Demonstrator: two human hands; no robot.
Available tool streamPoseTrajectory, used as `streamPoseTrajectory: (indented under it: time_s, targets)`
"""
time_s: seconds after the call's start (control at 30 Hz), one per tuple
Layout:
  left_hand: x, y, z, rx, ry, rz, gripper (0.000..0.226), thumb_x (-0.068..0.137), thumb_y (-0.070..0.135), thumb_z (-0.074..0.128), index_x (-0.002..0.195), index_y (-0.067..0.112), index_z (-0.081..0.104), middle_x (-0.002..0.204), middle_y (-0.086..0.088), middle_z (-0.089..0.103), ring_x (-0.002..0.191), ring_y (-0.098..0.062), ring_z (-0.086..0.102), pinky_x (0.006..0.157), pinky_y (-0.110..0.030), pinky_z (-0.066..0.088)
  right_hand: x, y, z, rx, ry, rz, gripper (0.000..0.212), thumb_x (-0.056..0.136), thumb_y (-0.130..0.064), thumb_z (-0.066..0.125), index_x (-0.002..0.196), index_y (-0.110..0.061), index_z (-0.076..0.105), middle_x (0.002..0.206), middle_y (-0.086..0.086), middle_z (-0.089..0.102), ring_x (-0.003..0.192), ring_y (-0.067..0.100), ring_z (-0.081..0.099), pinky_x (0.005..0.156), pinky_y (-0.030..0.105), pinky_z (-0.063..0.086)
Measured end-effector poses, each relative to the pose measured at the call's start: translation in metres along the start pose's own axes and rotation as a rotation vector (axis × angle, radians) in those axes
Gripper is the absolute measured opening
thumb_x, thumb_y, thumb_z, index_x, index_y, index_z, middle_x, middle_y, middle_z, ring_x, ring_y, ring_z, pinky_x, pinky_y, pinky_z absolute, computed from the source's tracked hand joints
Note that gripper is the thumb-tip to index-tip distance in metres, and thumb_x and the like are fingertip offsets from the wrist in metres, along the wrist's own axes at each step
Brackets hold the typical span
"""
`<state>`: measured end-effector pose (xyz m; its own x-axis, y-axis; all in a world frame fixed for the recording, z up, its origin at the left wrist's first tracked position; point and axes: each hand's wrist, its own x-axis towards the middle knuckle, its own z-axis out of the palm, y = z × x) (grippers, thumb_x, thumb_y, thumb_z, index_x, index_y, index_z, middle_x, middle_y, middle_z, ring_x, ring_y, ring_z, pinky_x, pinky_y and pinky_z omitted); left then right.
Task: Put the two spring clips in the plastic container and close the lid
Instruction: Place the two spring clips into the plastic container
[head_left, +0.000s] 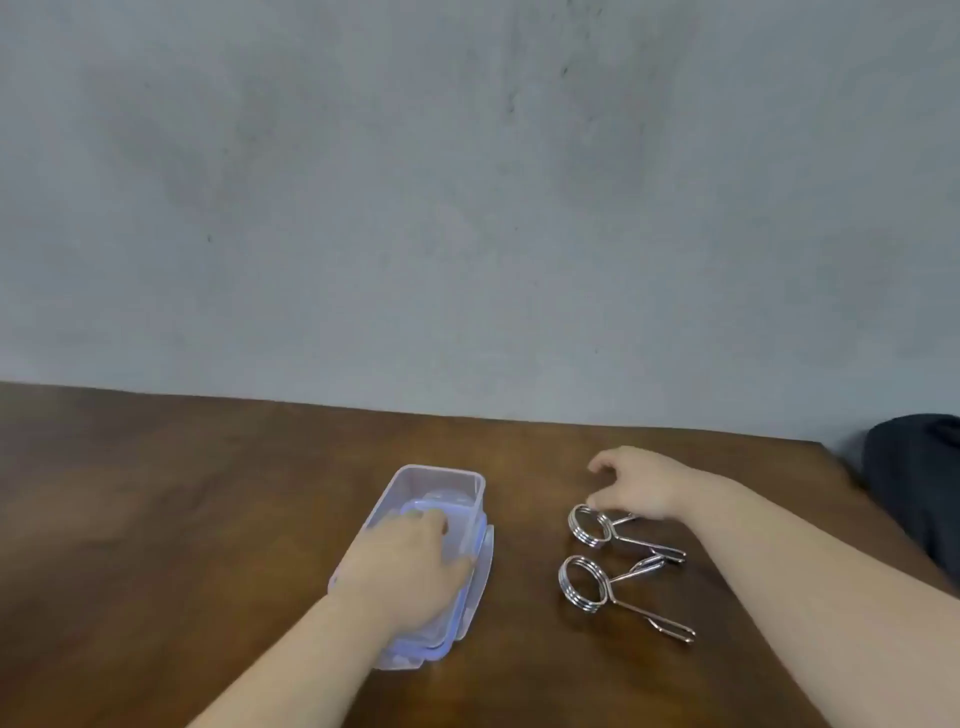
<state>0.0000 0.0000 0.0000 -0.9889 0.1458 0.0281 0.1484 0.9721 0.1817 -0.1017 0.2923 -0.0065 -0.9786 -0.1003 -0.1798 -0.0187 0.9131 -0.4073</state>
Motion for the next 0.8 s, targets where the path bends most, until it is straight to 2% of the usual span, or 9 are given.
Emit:
streamPoseTrajectory:
  time_s: [0.13, 0.23, 0.3, 0.4, 0.47, 0.57, 0.67, 0.73, 0.8]
  targets:
    - [-0.012, -0.002, 0.021, 0.080, -0.074, -0.018, 0.037, 0.091, 0.053, 0.040, 0.107, 0.024, 0.055, 0.088, 0.004, 0.070, 0.075, -0.018, 0.067, 0.073, -0.033, 0.055, 0.000, 0.007, 0.013, -0.218, -0.095, 0.063, 0.077, 0.076, -0.048, 0.074, 0.146, -0.027, 0.050, 0.150, 0.005, 0.050, 0.137, 0.029, 0.044, 0.110, 0.045, 0.042]
    - [-0.013, -0.006, 0.034, 0.094, -0.102, 0.025, 0.024, 0.094, 0.044, 0.043, 0.090, 0.021, 0.051, 0.076, 0.003, 0.058, 0.075, -0.022, 0.059, 0.065, -0.030, 0.045, 0.007, 0.012, 0.023, -0.265, -0.123, 0.074, 0.079, 0.077, -0.048, 0.075, 0.148, -0.028, 0.047, 0.150, 0.004, 0.048, 0.138, 0.030, 0.042, 0.111, 0.047, 0.041]
    - [-0.012, -0.007, 0.037, 0.118, -0.134, 0.022, 0.018, 0.097, 0.034, 0.042, 0.088, 0.020, 0.048, 0.074, 0.002, 0.053, 0.074, -0.023, 0.056, 0.067, -0.033, 0.048, 0.010, 0.015, 0.027, -0.288, -0.139, 0.082, 0.078, 0.079, -0.046, 0.074, 0.149, -0.028, 0.045, 0.150, 0.004, 0.047, 0.137, 0.030, 0.042, 0.110, 0.047, 0.042]
    - [-0.011, -0.008, 0.041, 0.170, -0.212, 0.021, 0.009, 0.097, 0.023, 0.046, 0.097, 0.018, 0.053, 0.088, -0.005, 0.063, 0.085, -0.027, 0.065, 0.079, -0.042, 0.056, 0.012, 0.019, 0.033, -0.316, -0.153, 0.053, 0.061, 0.081, -0.041, 0.071, 0.139, -0.030, 0.055, 0.137, 0.004, 0.056, 0.124, 0.028, 0.053, 0.099, 0.042, 0.048]
    - [-0.011, -0.010, 0.042, 0.188, -0.220, 0.039, 0.006, 0.097, 0.020, 0.049, 0.100, 0.018, 0.053, 0.090, -0.006, 0.064, 0.087, -0.027, 0.065, 0.079, -0.040, 0.055, 0.012, 0.023, 0.037, -0.322, -0.159, 0.031, 0.042, 0.082, -0.035, 0.068, 0.124, -0.030, 0.063, 0.121, 0.002, 0.059, 0.110, 0.025, 0.059, 0.088, 0.039, 0.050]
    - [-0.013, -0.013, 0.045, 0.209, -0.170, 0.115, 0.007, 0.094, 0.015, 0.047, 0.090, 0.021, 0.046, 0.078, -0.004, 0.056, 0.077, -0.026, 0.060, 0.076, -0.034, 0.046, 0.008, 0.030, 0.042, -0.313, -0.114, 0.023, 0.034, 0.084, -0.034, 0.065, 0.118, -0.032, 0.065, 0.109, -0.001, 0.055, 0.104, 0.024, 0.058, 0.083, 0.037, 0.048]
    - [-0.011, -0.016, 0.046, 0.316, -0.116, 0.213, 0.015, 0.082, 0.007, 0.046, 0.093, 0.018, 0.048, 0.066, 0.001, 0.052, 0.065, -0.027, 0.051, 0.088, -0.031, 0.037, 0.003, 0.035, 0.041, -0.260, -0.084, 0.055, 0.033, 0.082, -0.037, 0.067, 0.113, -0.028, 0.069, 0.103, -0.002, 0.058, 0.096, 0.022, 0.056, 0.078, 0.034, 0.046]
    - [-0.009, -0.015, 0.047, 0.345, -0.076, 0.228, 0.025, 0.080, 0.006, 0.049, 0.101, 0.019, 0.054, 0.070, 0.001, 0.058, 0.065, -0.024, 0.051, 0.096, -0.030, 0.034, -0.001, 0.039, 0.039, -0.181, -0.044, 0.122, 0.027, 0.080, -0.040, 0.069, 0.104, -0.029, 0.072, 0.100, -0.005, 0.066, 0.094, 0.019, 0.061, 0.082, 0.036, 0.051]
    - [-0.006, -0.014, 0.047, 0.366, -0.036, 0.233, 0.023, 0.081, 0.008, 0.050, 0.100, 0.020, 0.057, 0.078, -0.001, 0.066, 0.070, -0.021, 0.051, 0.095, -0.032, 0.033, -0.005, 0.045, 0.037, -0.150, 0.015, 0.193, 0.021, 0.080, -0.044, 0.068, 0.098, -0.033, 0.071, 0.097, -0.008, 0.070, 0.097, 0.019, 0.062, 0.092, 0.040, 0.047]
